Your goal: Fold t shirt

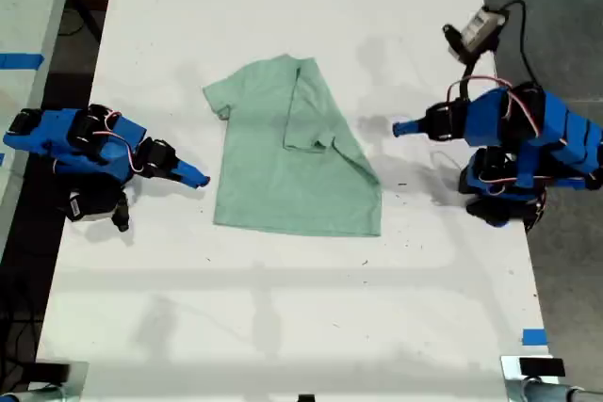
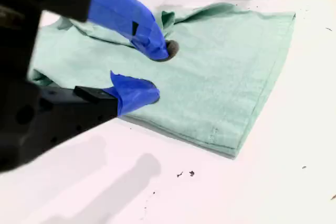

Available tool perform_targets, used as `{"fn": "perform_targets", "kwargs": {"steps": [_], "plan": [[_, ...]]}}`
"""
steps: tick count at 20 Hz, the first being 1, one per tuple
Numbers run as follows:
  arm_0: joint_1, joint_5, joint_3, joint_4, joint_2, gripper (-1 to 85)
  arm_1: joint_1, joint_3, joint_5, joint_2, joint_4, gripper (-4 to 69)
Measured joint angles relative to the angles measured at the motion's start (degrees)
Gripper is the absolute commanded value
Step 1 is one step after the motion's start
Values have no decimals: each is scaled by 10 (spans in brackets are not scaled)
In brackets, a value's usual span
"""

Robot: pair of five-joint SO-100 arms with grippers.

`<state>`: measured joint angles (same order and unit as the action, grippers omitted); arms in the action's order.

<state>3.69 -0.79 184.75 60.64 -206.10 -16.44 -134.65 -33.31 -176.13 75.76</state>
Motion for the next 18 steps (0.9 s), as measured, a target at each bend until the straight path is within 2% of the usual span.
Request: {"fn": "perform_targets", "kwargs": {"steps": [2, 4, 8, 11, 13, 18], "plan": [[0, 0, 0, 0, 0, 93, 14, -229, 33, -198, 26, -2], [0, 0, 0, 0, 0, 93, 8, -378, 34, -229, 20, -3], [0, 0, 0, 0, 0, 93, 0, -391, 91, -242, 41, 8], [0, 0, 0, 0, 0, 93, -17, -391, 132, -243, 47, 51], [0, 0, 0, 0, 0, 93, 8, -392, 172, -244, 48, 53], [0, 0, 0, 0, 0, 93, 36, -392, 195, -244, 48, 73]]}}
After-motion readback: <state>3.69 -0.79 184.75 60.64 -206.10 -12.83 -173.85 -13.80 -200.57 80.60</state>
